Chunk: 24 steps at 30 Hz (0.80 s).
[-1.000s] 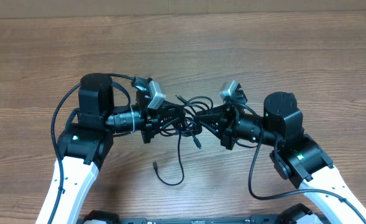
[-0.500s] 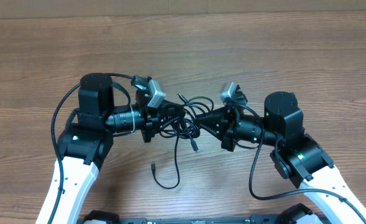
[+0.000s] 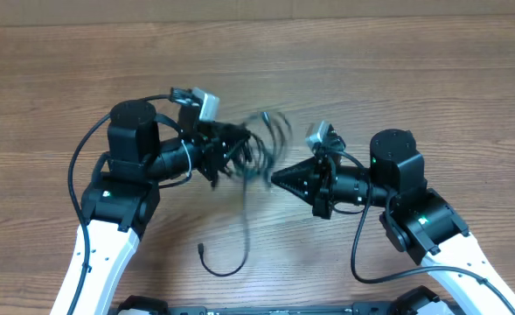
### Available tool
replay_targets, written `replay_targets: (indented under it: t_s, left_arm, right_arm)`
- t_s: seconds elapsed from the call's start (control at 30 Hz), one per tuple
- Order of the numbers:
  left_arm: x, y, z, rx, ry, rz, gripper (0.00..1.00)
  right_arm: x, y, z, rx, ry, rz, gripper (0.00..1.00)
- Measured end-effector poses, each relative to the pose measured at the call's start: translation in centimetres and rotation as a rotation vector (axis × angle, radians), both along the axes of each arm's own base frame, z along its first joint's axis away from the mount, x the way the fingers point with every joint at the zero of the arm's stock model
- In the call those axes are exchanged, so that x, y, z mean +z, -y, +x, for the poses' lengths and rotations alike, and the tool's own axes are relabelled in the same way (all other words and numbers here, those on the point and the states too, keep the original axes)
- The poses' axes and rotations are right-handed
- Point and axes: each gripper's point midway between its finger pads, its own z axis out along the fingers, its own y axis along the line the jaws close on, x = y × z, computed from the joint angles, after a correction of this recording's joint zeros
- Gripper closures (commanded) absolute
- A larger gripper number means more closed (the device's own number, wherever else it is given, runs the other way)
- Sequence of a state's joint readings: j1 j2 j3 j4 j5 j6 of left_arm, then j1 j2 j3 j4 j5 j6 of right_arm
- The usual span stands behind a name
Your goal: Untangle cables
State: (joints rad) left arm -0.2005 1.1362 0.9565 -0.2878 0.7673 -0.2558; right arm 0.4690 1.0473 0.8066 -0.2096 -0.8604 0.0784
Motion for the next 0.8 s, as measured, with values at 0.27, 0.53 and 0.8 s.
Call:
replay_targets:
  t_s: [0.27,0.53,0.8]
  left_arm:
    - [-0.5,-0.8,1.0,0.108,-0.081,-0.021,0.96]
    - [-0.5,-0.3,0.2,0.032,-0.034,0.005,0.96]
    - [0.1,1.5,-2.9,-0.233,0.128,0.028,0.96]
  right_arm:
    - [0.3,-0.3,-0.9,0.05,-0.009,0.017,0.96]
    - [-0.1,-0.1,-0.5,0.02,-0.024,0.001,0.57]
    - [0.7,-0.1,0.5,-0.017,0.046,0.014,0.44]
